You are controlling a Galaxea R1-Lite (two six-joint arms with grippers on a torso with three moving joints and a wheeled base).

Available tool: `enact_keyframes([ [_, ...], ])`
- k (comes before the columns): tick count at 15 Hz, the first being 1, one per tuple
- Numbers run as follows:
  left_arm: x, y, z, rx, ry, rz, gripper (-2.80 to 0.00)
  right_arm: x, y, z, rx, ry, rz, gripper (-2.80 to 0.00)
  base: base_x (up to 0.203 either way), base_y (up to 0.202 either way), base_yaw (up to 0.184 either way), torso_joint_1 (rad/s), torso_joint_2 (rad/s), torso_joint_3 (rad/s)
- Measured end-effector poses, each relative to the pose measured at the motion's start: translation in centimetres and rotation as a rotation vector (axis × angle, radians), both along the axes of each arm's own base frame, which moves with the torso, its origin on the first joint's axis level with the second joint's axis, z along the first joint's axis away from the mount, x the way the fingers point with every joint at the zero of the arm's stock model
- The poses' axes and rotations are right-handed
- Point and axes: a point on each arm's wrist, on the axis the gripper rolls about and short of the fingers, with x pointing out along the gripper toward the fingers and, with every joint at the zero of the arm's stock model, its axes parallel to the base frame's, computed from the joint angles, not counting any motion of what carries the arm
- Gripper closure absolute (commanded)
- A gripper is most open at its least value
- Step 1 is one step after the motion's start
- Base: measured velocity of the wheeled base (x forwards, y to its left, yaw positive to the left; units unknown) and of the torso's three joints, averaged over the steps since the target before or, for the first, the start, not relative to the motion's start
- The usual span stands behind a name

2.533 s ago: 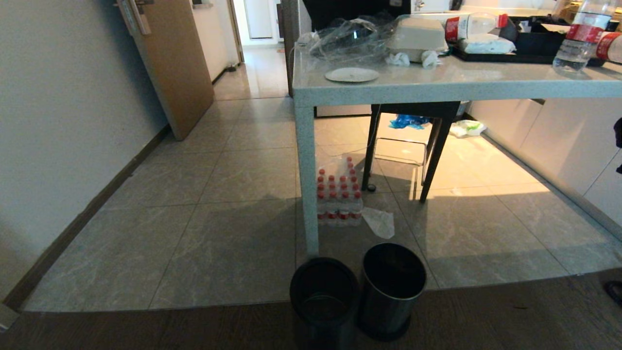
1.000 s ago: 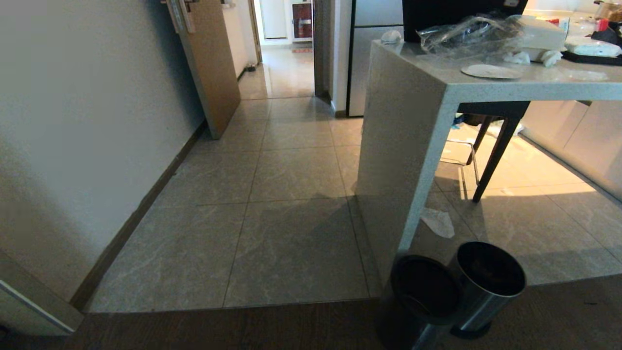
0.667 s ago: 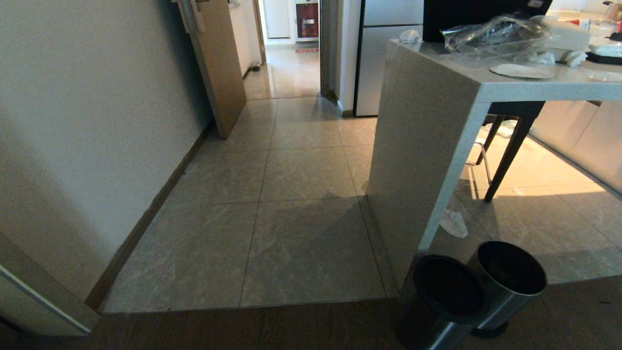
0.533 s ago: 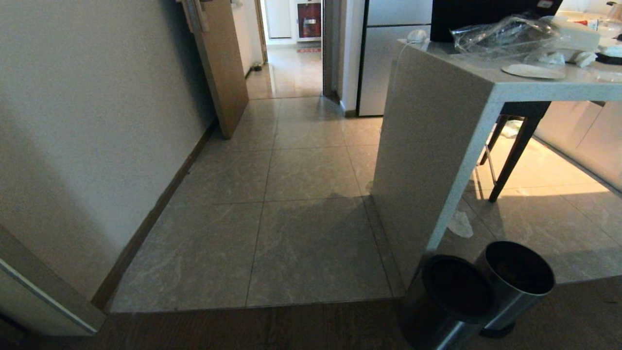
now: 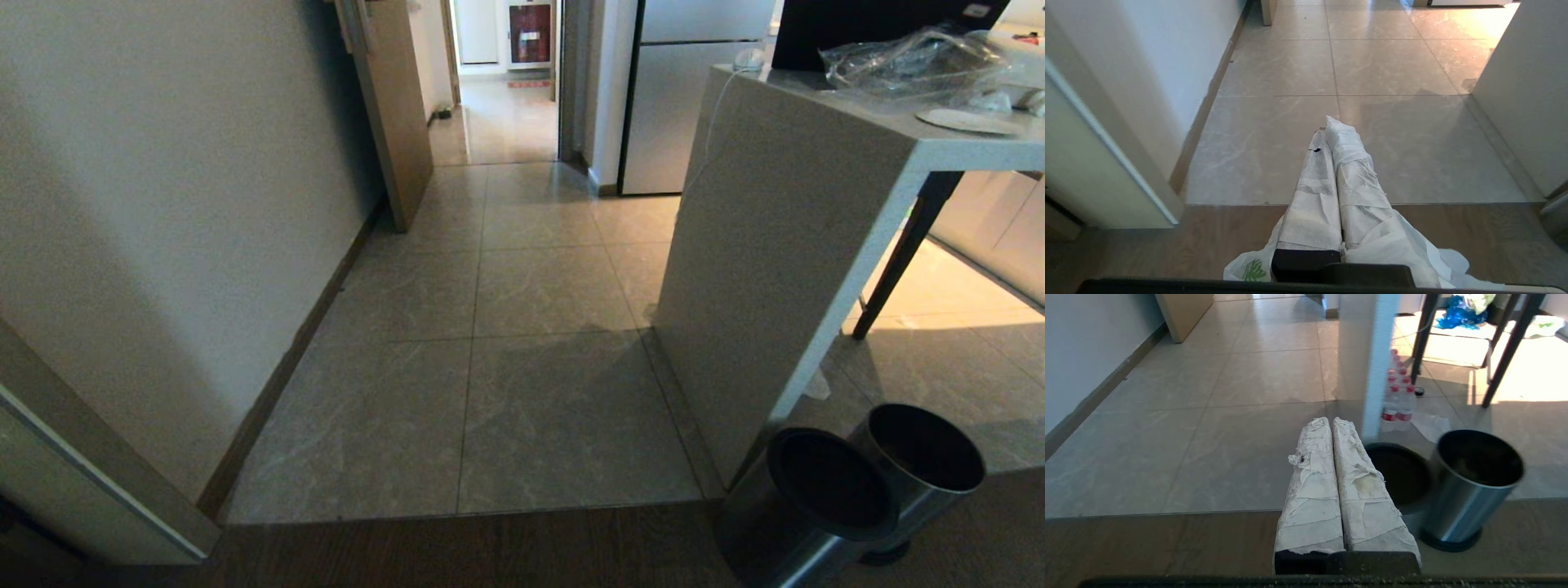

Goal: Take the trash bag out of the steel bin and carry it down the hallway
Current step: Put the trash bag at the door

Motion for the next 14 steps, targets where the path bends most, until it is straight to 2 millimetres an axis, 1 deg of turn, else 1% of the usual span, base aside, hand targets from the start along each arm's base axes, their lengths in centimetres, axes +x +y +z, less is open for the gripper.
enact_keyframes([
  [2,0.0,0.0,0.0,0.007,0.0,-0.001,0.0,0.0,0.0,0.01,0.0,-0.001,0.0,0.0,0.0,0.114,0.001,0.002,0.0,0.003],
  [14,0.0,-0.01,-0.02,0.003,0.002,0.001,0.0,0.0,0.0,0.03,-0.004,-0.003,0.0,0.0,0.0,0.0,0.0,0.0,0.0,0.0],
])
